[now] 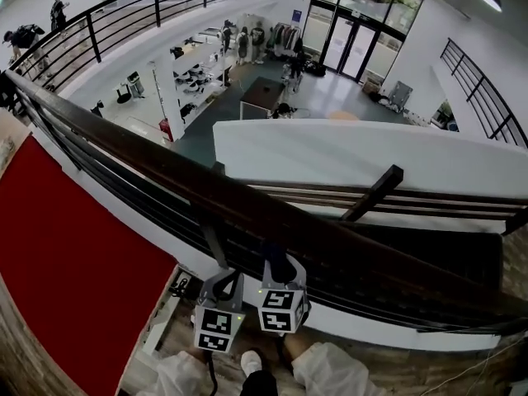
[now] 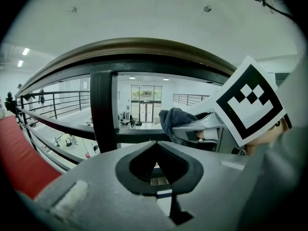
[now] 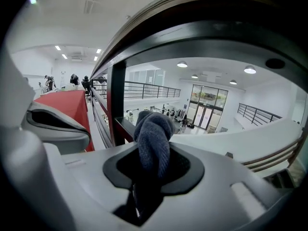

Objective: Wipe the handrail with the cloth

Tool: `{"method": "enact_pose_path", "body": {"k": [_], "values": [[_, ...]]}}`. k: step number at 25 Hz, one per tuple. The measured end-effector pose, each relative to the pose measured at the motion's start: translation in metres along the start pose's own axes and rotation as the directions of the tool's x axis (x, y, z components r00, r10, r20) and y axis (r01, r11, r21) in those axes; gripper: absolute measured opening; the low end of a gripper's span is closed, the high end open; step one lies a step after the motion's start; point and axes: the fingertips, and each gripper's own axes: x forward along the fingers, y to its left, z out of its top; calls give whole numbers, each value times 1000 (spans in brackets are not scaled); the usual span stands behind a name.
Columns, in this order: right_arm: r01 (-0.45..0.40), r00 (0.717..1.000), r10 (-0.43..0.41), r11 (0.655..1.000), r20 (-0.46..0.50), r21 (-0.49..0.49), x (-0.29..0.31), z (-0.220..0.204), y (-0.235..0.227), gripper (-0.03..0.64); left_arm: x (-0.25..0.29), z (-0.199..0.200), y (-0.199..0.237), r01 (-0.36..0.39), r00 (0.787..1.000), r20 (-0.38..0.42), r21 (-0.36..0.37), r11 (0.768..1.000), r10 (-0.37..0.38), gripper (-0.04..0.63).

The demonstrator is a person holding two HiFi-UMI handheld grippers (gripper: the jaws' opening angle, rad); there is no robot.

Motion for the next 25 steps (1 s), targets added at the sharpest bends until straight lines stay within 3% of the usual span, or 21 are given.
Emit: {"method": "enact_pose_path", "body": {"k": [11,25], "values": [[67,998,-67,992,1,105,-36,-29,-58,100,20,10,-62,83,997,1,49,995,-84,3],[106,994,-106,986,-7,131,-99,-87,-149,100,45,20,-161,73,997,-8,36,997,-73,2]]}}
